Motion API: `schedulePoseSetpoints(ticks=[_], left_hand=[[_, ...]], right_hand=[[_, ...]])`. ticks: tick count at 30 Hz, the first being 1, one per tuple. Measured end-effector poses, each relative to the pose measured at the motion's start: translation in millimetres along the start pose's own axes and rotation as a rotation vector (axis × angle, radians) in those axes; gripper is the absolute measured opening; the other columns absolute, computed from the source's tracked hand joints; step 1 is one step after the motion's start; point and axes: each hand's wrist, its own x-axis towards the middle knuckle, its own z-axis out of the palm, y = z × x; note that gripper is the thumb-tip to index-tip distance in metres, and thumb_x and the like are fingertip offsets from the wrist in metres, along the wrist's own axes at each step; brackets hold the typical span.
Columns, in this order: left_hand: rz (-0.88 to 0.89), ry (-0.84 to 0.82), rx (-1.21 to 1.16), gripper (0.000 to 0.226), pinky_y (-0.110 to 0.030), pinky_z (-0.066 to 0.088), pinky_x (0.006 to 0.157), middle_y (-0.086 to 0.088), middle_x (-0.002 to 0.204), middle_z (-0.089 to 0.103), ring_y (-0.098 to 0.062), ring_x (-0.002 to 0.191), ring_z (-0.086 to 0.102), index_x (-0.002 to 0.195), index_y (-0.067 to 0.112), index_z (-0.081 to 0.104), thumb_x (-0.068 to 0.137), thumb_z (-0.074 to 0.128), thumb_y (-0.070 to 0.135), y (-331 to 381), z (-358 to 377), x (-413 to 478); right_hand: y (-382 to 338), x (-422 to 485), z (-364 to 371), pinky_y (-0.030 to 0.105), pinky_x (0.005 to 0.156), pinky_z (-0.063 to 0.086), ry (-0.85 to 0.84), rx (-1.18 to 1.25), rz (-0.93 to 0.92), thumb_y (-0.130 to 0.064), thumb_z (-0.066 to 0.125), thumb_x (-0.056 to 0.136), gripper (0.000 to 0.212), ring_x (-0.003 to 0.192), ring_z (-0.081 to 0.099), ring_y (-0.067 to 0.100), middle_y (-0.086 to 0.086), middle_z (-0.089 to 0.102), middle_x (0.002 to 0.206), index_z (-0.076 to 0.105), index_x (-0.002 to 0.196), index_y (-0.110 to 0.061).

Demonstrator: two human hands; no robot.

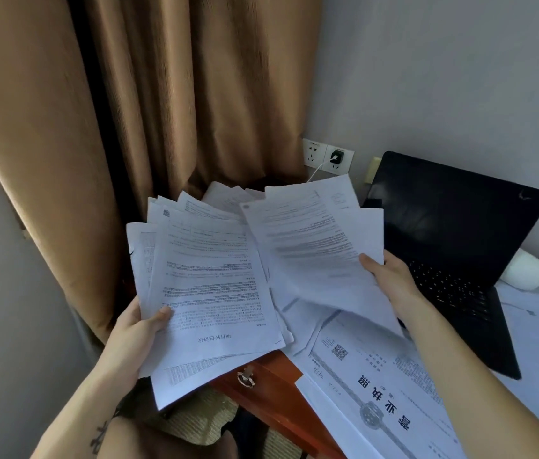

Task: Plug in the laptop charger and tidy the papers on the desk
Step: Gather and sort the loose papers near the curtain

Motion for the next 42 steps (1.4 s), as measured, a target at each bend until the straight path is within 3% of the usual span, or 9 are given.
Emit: schedulePoseSetpoints(ticks=[6, 10, 16, 22, 27, 29, 31, 36, 42], left_hand=[[-0.045, -0.045, -0.032, 0.026, -0.047, 0.061, 0.079, -0.006, 0.112, 0.079, -0.031, 0.096, 0.078, 0.127, 0.022, 0.062, 0.106, 0.056, 0.009, -2, 9, -1], [-0.019, -0.047, -0.054, 0.022, -0.047, 0.059, 0.083, -0.003, 0.115, 0.078, -0.026, 0.098, 0.077, 0.129, 0.024, 0.062, 0.108, 0.053, 0.021, -1, 11, -3], [-0.003, -0.083, -0.021, 0.031, -0.052, 0.056, 0.100, 0.004, 0.120, 0.077, -0.023, 0.105, 0.076, 0.135, 0.028, 0.060, 0.104, 0.060, 0.030, 0, 13, -2], [0.018, -0.137, 0.058, 0.038, -0.054, 0.056, 0.100, 0.003, 0.123, 0.076, -0.023, 0.107, 0.075, 0.134, 0.026, 0.059, 0.100, 0.068, 0.013, -2, 13, 2], [0.058, -0.049, 0.091, 0.038, -0.053, 0.056, 0.099, 0.007, 0.119, 0.077, -0.022, 0.106, 0.075, 0.130, 0.031, 0.062, 0.101, 0.065, 0.007, -5, 6, 7], [0.070, -0.004, 0.089, 0.037, -0.052, 0.057, 0.098, 0.008, 0.117, 0.077, -0.022, 0.106, 0.075, 0.128, 0.035, 0.063, 0.101, 0.066, 0.009, -5, 0, 7], [0.092, 0.036, 0.078, 0.036, -0.048, 0.058, 0.094, 0.008, 0.117, 0.077, -0.021, 0.105, 0.075, 0.129, 0.034, 0.063, 0.102, 0.065, 0.010, -4, -4, 9], [0.117, 0.087, 0.069, 0.037, -0.044, 0.057, 0.089, 0.008, 0.120, 0.075, -0.022, 0.106, 0.073, 0.134, 0.029, 0.060, 0.102, 0.065, 0.011, -5, -9, 11], [0.131, 0.083, 0.108, 0.038, -0.045, 0.057, 0.091, 0.008, 0.121, 0.074, -0.022, 0.108, 0.072, 0.135, 0.031, 0.060, 0.102, 0.065, 0.013, -8, -11, 9]], right_hand=[[19, -13, 58, 0.024, 0.091, 0.054, -0.193, -0.231, -0.165, -0.021, 0.055, 0.105, 0.027, 0.107, 0.067, 0.005, -0.011, 0.069, 0.120, 0.059, 0.132, -0.025], [25, -22, 93, 0.017, 0.090, 0.049, -0.299, -0.372, -0.237, -0.027, 0.043, 0.109, 0.023, 0.108, 0.061, -0.004, -0.014, 0.065, 0.119, 0.055, 0.128, -0.024], [39, -27, 113, 0.042, 0.079, 0.053, -0.329, -0.765, -0.336, -0.040, 0.032, 0.109, 0.039, 0.084, 0.064, 0.022, 0.004, 0.067, 0.088, 0.056, 0.093, -0.014], [45, -25, 136, 0.042, 0.090, 0.043, -0.212, -1.060, -0.579, -0.033, 0.024, 0.110, 0.040, 0.097, 0.048, 0.022, 0.005, 0.059, 0.101, 0.059, 0.107, -0.014], [38, -23, 133, 0.043, 0.090, 0.041, -0.092, -1.000, -0.523, -0.044, 0.018, 0.102, 0.043, 0.096, 0.047, 0.025, 0.001, 0.053, 0.092, 0.052, 0.088, -0.022], [34, -13, 119, 0.044, 0.096, 0.039, 0.081, -1.076, -0.469, -0.043, 0.032, 0.104, 0.038, 0.108, 0.045, 0.029, 0.007, 0.057, 0.109, 0.062, 0.108, -0.019], [27, -2, 106, 0.047, 0.104, 0.034, 0.189, -1.157, -0.258, -0.058, 0.039, 0.100, 0.060, 0.122, 0.041, 0.034, 0.016, 0.052, 0.130, 0.054, 0.130, -0.009], [9, 18, 99, 0.045, 0.108, 0.033, 0.115, -1.230, 0.027, -0.086, 0.052, 0.078, 0.112, 0.134, 0.034, 0.038, 0.022, 0.037, 0.145, 0.032, 0.146, 0.001], [-20, 42, 111, 0.039, 0.103, 0.042, -0.056, -1.278, 0.161, -0.069, 0.072, 0.077, 0.103, 0.133, 0.038, 0.034, 0.015, 0.040, 0.143, 0.034, 0.145, -0.002]])
